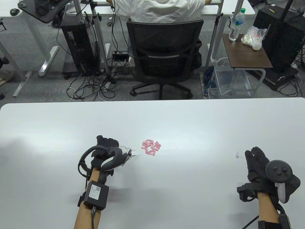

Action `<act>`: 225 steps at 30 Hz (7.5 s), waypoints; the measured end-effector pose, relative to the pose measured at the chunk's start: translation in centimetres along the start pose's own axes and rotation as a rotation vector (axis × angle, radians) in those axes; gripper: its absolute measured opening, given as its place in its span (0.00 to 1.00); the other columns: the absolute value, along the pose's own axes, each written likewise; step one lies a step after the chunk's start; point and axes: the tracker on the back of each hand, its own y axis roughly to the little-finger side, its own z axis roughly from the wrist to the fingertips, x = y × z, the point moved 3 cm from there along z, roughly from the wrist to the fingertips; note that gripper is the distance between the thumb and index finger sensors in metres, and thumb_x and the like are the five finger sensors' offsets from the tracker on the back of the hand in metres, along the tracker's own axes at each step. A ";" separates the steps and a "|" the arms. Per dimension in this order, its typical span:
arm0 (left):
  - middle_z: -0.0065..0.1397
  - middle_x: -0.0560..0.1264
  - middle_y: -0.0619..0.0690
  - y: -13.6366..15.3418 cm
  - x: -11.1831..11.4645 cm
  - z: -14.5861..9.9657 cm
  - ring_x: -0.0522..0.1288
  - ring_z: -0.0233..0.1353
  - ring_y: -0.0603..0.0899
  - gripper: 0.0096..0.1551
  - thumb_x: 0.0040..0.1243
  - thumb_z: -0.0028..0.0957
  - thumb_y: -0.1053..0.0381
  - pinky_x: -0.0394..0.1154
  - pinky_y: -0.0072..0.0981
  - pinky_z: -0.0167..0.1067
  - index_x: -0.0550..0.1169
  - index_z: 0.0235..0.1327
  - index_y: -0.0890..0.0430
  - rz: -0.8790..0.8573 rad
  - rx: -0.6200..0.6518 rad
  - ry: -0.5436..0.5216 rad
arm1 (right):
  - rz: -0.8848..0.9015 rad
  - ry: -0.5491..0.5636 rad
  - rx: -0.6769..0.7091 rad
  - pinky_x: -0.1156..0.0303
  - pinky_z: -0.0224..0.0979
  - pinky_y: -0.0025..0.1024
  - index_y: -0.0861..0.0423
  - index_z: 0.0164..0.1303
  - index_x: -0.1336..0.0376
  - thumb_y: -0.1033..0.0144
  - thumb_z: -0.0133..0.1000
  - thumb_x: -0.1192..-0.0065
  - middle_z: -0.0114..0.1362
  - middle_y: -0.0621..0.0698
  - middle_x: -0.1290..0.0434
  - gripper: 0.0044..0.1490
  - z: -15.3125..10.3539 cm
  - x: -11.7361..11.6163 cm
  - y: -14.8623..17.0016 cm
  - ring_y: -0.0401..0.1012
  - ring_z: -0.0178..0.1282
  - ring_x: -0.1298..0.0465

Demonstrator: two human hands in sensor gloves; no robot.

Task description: Squeeze empty conical bottle to blow paper scraps with air puff

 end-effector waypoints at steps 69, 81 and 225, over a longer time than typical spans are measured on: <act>0.64 0.85 0.45 -0.9 -1.9 0.6 0.86 0.65 0.52 0.35 0.82 0.38 0.41 0.68 0.48 0.77 0.83 0.62 0.46 0.007 -0.067 -0.073 | 0.058 0.011 -0.023 0.26 0.63 0.58 0.64 0.78 0.37 0.49 0.64 0.42 0.61 0.62 0.22 0.40 0.1 0.9 0.9 0.53 0.55 0.20; 0.72 0.81 0.46 -1.2 -2.3 1.1 0.83 0.71 0.53 0.42 0.81 0.39 0.38 0.66 0.52 0.78 0.79 0.70 0.46 -0.047 -0.061 -0.035 | 0.065 0.015 -0.027 0.27 0.63 0.58 0.64 0.78 0.37 0.49 0.64 0.42 0.61 0.62 0.22 0.40 0.2 1.0 1.1 0.53 0.55 0.20; 0.71 0.82 0.49 -3.3 -3.1 1.1 0.84 0.69 0.55 0.42 0.80 0.41 0.38 0.65 0.53 0.79 0.79 0.71 0.48 -0.236 0.029 0.006 | 0.107 0.026 -0.053 0.27 0.63 0.58 0.64 0.78 0.37 0.48 0.64 0.42 0.61 0.62 0.22 0.41 0.6 1.4 2.4 0.54 0.55 0.20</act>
